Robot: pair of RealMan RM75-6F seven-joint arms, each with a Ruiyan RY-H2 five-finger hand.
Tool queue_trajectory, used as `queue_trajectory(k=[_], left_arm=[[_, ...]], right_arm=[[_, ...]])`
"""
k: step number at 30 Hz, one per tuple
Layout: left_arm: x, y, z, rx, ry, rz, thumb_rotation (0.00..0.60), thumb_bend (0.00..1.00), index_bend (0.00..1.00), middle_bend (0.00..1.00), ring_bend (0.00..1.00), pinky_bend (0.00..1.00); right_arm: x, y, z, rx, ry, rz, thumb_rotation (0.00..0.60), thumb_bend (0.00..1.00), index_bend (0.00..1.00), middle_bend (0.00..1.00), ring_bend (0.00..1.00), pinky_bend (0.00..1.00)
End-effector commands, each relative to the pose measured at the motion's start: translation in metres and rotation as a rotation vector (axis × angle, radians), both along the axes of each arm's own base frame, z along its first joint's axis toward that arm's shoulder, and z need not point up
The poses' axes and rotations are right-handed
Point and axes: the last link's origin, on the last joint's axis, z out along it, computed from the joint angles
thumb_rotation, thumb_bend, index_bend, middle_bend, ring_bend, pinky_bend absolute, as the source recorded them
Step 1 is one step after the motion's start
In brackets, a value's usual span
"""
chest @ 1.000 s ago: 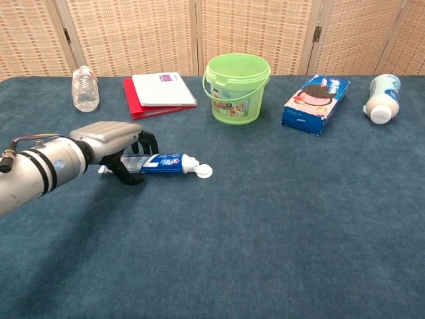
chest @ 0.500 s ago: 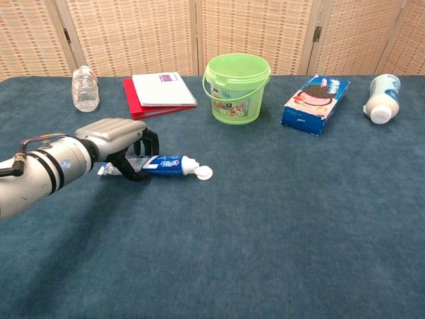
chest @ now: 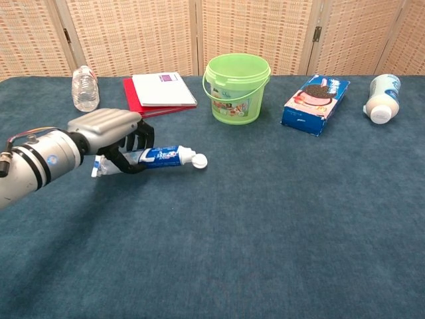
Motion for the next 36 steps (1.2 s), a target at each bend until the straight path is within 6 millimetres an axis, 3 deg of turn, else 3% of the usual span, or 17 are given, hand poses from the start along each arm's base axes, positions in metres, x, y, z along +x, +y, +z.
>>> queue_trajectory(k=[1, 9, 16, 26, 36], left_arm=[[-0.005, -0.001, 0.015, 0.016, -0.021, -0.047, 0.600, 0.42, 0.63, 0.65, 0.58, 0.53], [0.002, -0.015, 0.050, 0.007, -0.108, -0.173, 0.600, 0.47, 0.66, 0.71, 0.63, 0.55], [0.024, -0.034, 0.070, -0.053, -0.199, -0.264, 0.600, 0.48, 0.67, 0.72, 0.63, 0.55], [0.052, -0.055, 0.082, -0.131, -0.312, -0.307, 0.600, 0.48, 0.68, 0.72, 0.64, 0.55], [0.060, -0.069, 0.087, -0.194, -0.367, -0.323, 0.600, 0.48, 0.68, 0.73, 0.64, 0.54]], right_arm=[[0.004, -0.003, -0.002, 0.010, -0.002, 0.018, 0.599, 0.00, 0.00, 0.00, 0.00, 0.00], [0.027, -0.025, -0.017, 0.065, -0.008, 0.114, 0.600, 0.00, 0.00, 0.00, 0.00, 0.00], [0.068, -0.059, -0.032, 0.131, -0.019, 0.252, 0.599, 0.00, 0.00, 0.00, 0.00, 0.00], [0.122, -0.092, -0.058, 0.218, 0.006, 0.388, 0.600, 0.00, 0.00, 0.00, 0.00, 0.00], [0.151, -0.105, -0.082, 0.251, -0.002, 0.448, 0.600, 0.00, 0.00, 0.00, 0.00, 0.00]])
